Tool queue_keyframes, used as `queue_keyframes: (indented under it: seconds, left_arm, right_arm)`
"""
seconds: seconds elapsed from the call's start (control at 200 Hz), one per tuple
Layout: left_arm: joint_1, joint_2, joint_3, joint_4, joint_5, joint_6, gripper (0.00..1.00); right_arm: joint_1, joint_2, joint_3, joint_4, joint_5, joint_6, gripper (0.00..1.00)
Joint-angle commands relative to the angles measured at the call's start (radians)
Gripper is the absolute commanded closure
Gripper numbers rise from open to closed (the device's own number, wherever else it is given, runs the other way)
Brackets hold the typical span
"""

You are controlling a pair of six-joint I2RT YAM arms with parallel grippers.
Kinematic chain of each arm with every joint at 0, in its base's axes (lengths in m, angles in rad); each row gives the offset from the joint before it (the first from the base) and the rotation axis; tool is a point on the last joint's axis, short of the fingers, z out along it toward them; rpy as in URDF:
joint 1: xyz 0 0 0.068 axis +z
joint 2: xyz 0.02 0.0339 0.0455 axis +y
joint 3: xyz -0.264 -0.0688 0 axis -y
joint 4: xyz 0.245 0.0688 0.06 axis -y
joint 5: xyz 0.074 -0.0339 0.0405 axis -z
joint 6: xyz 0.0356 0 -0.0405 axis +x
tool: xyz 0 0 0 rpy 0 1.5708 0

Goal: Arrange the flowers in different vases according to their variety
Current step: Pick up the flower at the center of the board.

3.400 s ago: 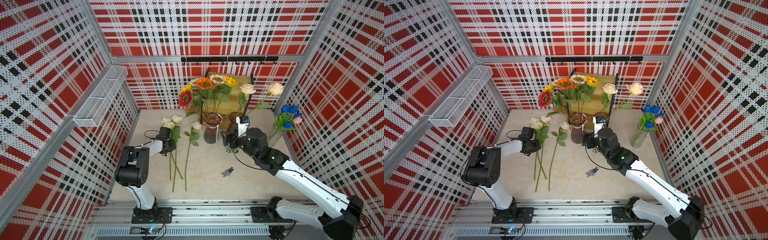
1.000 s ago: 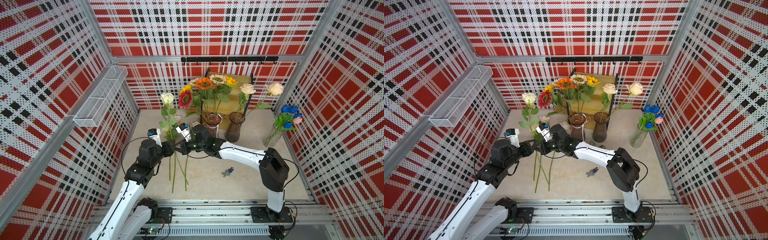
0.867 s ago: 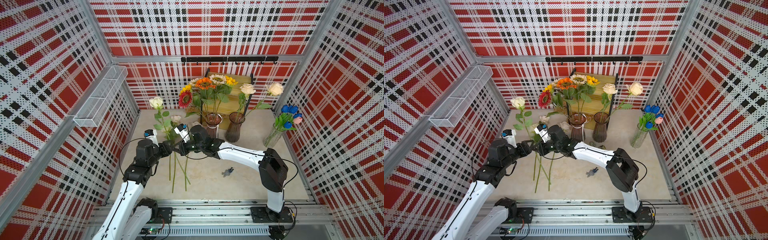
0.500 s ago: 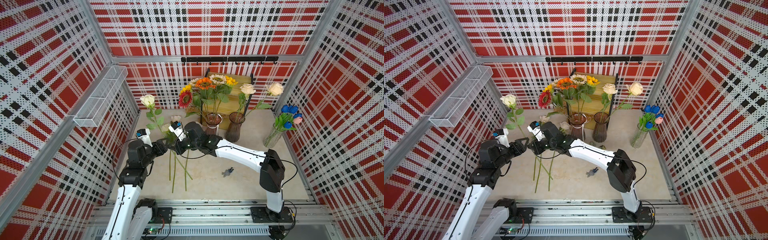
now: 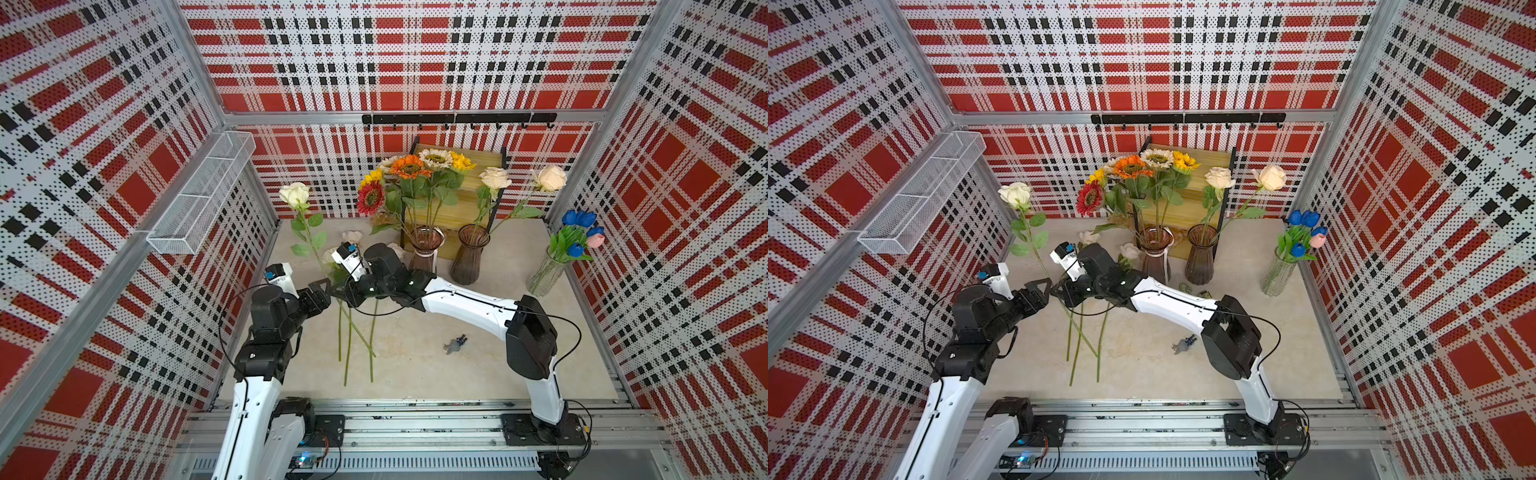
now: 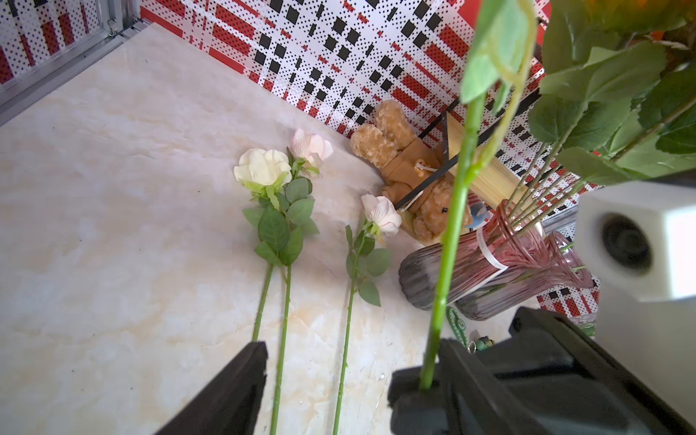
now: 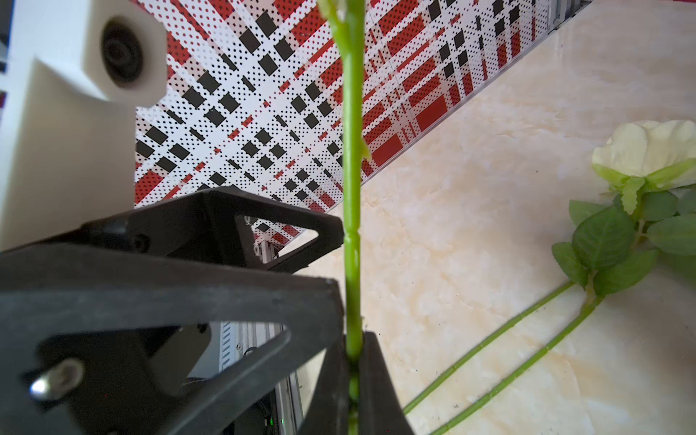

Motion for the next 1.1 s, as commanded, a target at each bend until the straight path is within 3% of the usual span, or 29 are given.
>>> queue_keyframes:
  seconds: [0.0,0.195,0.441,0.596,0.757,0.887,1.097]
  left_arm:
    - [0.010,-0.010,-0.004,0.009,0.017,0.011,0.23]
    - [0.016,0.005,-0.010,0.016,-0.014,-0.014,0.22]
    - [0.050,0.127,-0.023,-0.037,-0.035,-0.009,0.24]
    - [0.050,0.237,-0.015,-0.004,0.006,0.004,0.26]
    - [0.039,0.369,0.022,0.022,0.017,0.033,0.35]
    - [0.006,0.495,0.061,0.028,-0.003,0.083,0.44]
    - [-0.057,0.673,0.115,0.018,-0.063,0.142,0.49]
  right_arm:
    - [-0.024,0.018,0.044,0.043,-0.001,0.004,1.00]
    - [-0.028,0.042,0.090,0.008,0.006,-0.023,1.00]
    - [0.005,-0.138,0.127,-0.034,0.122,-0.137,1.00]
    - [0.037,-0.291,0.108,-0.029,0.284,-0.236,1.00]
    - [0.033,-0.448,0.020,-0.032,0.509,-0.347,1.00]
    - [-0.012,-0.548,-0.051,-0.066,0.618,-0.390,1.00]
    - [-0.169,-0.727,-0.200,-0.082,0.667,-0.366,1.00]
